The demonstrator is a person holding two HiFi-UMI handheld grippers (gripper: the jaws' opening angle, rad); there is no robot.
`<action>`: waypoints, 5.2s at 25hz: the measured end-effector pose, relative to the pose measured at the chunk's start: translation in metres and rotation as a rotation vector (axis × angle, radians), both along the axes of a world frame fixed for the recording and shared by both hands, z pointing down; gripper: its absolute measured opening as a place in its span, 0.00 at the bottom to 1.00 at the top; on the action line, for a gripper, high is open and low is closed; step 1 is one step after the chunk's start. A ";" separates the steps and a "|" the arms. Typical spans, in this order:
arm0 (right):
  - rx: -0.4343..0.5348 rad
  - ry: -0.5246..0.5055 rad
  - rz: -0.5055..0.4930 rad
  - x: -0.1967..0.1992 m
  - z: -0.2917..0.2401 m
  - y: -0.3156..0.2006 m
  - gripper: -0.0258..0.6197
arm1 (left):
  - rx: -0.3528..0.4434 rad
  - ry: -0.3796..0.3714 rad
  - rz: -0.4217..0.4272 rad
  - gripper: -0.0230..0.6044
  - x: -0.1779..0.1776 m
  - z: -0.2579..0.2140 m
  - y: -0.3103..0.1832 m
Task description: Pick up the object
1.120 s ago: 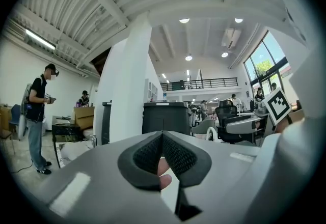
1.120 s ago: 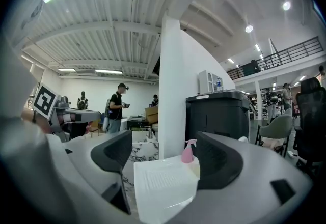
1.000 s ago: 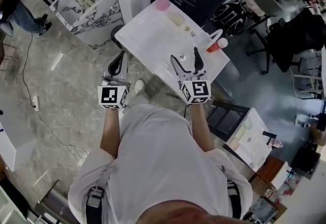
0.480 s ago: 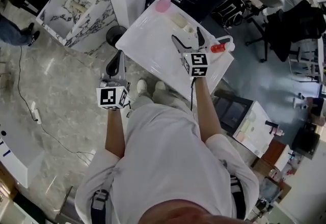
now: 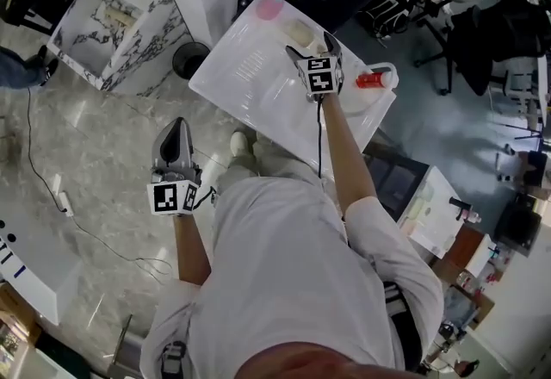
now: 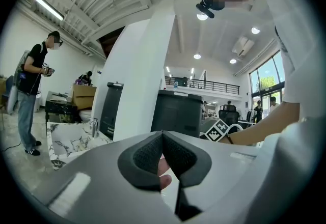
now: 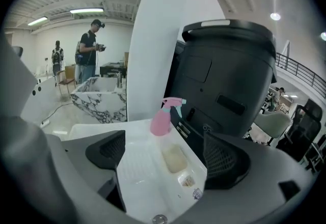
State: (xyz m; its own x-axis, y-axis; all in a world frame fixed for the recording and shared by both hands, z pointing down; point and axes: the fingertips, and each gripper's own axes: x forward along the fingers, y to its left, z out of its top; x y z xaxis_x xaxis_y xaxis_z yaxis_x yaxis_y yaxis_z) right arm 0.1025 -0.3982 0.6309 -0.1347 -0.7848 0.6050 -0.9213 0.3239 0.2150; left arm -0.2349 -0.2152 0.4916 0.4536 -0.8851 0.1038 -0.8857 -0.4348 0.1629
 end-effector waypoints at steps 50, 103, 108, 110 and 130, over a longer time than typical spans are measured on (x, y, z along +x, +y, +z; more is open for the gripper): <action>-0.523 0.106 -0.239 0.033 0.204 -0.046 0.64 | -0.147 -0.107 -0.337 0.04 -0.022 0.015 0.060; 0.480 -0.582 -0.503 -0.114 -0.270 0.096 0.64 | 0.248 -0.007 0.129 0.04 0.068 -0.123 -0.032; 0.561 -0.522 -0.501 -0.115 -0.287 0.112 0.64 | 0.265 -0.010 0.166 0.04 0.070 -0.134 -0.030; 0.571 -0.492 -0.483 -0.115 -0.285 0.115 0.64 | 0.263 -0.016 0.174 0.04 0.070 -0.135 -0.030; 0.636 -0.364 -0.306 -0.071 -0.290 0.140 0.64 | 0.190 -0.117 0.118 0.04 0.068 -0.135 -0.038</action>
State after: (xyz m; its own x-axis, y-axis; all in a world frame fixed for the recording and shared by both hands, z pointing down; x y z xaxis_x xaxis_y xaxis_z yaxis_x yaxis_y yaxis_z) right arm 0.0312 -0.2582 0.3412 -0.5037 -0.8610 -0.0703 -0.8591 0.4906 0.1459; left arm -0.1668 -0.2531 0.3563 0.5501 -0.8351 -0.0019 -0.8347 -0.5497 -0.0322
